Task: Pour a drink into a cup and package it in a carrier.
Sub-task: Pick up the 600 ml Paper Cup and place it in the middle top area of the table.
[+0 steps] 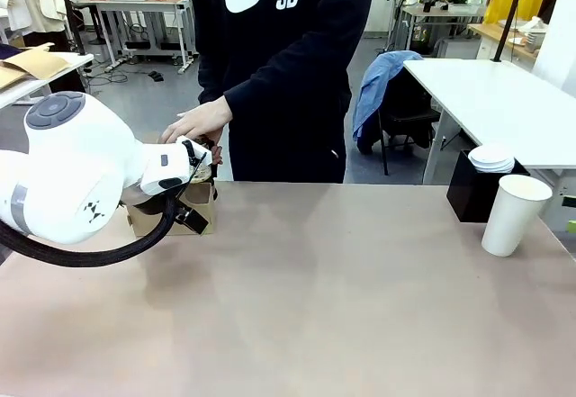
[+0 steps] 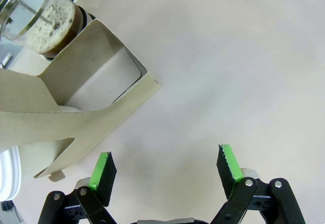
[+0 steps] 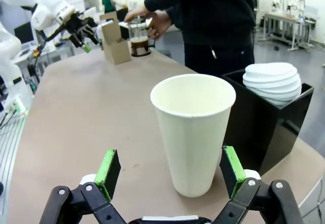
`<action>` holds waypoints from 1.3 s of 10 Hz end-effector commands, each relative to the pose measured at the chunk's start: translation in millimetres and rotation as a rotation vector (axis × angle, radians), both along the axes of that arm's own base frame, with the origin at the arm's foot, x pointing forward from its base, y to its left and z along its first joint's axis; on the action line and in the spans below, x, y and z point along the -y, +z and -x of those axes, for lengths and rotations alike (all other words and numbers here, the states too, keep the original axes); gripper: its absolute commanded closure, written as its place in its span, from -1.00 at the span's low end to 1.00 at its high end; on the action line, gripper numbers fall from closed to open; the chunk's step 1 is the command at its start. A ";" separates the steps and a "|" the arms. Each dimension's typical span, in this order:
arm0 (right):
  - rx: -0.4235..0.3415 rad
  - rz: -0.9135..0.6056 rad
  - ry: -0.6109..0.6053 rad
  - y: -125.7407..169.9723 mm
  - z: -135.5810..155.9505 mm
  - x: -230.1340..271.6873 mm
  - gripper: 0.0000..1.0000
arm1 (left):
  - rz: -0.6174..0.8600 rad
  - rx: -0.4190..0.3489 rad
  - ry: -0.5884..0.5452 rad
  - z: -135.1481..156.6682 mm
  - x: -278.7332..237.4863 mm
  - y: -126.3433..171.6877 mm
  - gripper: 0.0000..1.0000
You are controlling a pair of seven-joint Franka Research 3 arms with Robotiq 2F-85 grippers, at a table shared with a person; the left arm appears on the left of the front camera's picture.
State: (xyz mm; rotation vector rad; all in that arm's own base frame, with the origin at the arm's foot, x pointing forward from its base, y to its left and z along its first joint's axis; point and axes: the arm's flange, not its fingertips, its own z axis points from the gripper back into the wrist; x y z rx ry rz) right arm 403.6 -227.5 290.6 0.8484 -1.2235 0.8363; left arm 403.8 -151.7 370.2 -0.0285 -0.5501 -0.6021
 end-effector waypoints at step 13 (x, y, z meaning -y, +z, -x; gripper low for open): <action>0.018 -0.098 -0.101 -43.3 -42.6 -37.4 -1.00 | 0.001 0.000 0.000 0.1 -0.2 0.0 -1.00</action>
